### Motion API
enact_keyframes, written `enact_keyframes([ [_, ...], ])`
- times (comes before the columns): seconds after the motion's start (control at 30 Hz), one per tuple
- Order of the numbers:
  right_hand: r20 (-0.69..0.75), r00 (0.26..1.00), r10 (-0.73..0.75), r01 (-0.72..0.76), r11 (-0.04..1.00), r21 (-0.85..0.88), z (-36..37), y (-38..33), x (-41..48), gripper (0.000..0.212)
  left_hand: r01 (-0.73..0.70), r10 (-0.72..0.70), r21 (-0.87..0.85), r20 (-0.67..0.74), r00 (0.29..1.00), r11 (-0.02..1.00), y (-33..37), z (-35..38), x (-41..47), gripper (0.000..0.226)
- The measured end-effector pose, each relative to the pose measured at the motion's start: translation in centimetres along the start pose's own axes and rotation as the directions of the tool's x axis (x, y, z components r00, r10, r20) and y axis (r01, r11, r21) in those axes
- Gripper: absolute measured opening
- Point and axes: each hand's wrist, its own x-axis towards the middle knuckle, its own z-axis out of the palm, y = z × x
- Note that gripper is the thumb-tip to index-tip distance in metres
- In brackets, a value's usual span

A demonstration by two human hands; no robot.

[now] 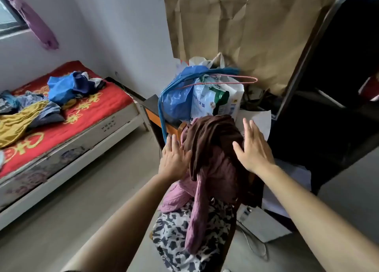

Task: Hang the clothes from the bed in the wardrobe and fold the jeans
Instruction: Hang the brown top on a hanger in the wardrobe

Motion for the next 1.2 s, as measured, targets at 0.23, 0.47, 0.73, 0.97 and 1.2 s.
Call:
enact_keyframes([
  [0.23,-0.038,0.999,0.024,-0.019,0.992,0.127,3.3,1.4,2.7,0.087,-0.085,0.084,0.041,0.027,0.996,0.996,1.6,4.1,3.2,0.122],
  [0.47,-0.070,0.994,0.084,-0.074,0.989,0.130,4.3,0.9,2.8,0.086,-0.193,0.192,0.007,-0.082,0.978,0.981,-0.7,4.8,4.7,0.066],
  [0.73,0.103,0.994,0.030,-0.023,0.997,-0.068,6.2,-1.9,3.6,0.077,-0.175,0.148,-0.066,-0.294,0.944,0.982,-5.9,0.4,4.8,0.014],
  [0.97,-0.351,0.919,0.177,-0.122,0.977,0.174,0.2,-7.5,7.9,0.031,-0.034,-0.268,-0.501,-0.519,0.812,0.865,-6.1,-10.4,6.5,0.027],
  [1.2,-0.644,0.764,0.037,0.403,0.752,0.521,-9.4,-19.1,11.0,0.019,-0.321,-0.443,-0.689,-0.687,0.576,0.650,-4.7,-24.1,4.8,0.012],
])
